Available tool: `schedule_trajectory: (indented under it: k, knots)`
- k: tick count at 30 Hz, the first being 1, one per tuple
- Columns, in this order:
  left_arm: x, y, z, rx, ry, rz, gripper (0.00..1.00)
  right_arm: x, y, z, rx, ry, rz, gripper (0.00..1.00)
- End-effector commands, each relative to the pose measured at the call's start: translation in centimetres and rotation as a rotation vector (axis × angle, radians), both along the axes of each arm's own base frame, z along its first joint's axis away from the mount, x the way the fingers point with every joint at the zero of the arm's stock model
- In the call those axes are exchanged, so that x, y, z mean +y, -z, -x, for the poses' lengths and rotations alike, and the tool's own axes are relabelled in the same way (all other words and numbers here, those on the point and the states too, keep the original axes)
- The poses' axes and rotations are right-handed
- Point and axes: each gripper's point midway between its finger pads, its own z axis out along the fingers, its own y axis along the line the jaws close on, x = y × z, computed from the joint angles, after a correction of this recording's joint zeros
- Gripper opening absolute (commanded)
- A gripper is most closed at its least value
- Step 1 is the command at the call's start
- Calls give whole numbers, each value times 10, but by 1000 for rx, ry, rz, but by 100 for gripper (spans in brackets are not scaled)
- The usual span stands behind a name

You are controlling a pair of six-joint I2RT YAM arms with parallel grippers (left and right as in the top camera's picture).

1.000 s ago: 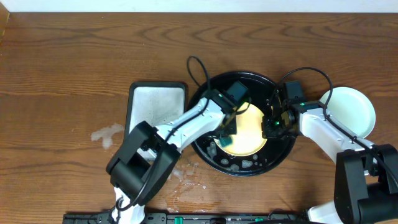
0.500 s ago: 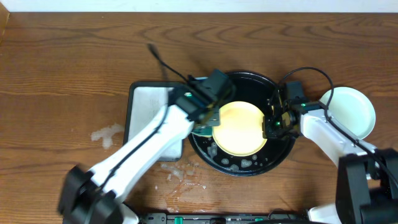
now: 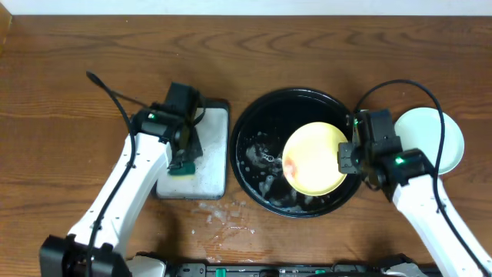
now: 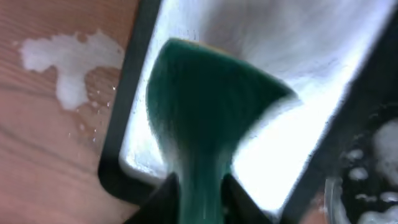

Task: Clean dirty plates on tray and stack at the side
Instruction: 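Return the sponge to the soapy tray with the left gripper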

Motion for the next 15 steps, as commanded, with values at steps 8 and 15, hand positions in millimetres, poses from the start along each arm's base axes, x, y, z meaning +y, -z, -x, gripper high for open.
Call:
schedule_trajectory:
  k: [8, 15]
  knots:
    - [-7, -8, 2, -43, 37, 99, 45, 10, -40, 2, -232, -58, 324, 1]
    - [-5, -27, 7, -99, 39, 109, 60, 32, -9, 10, -107, -53, 180, 1]
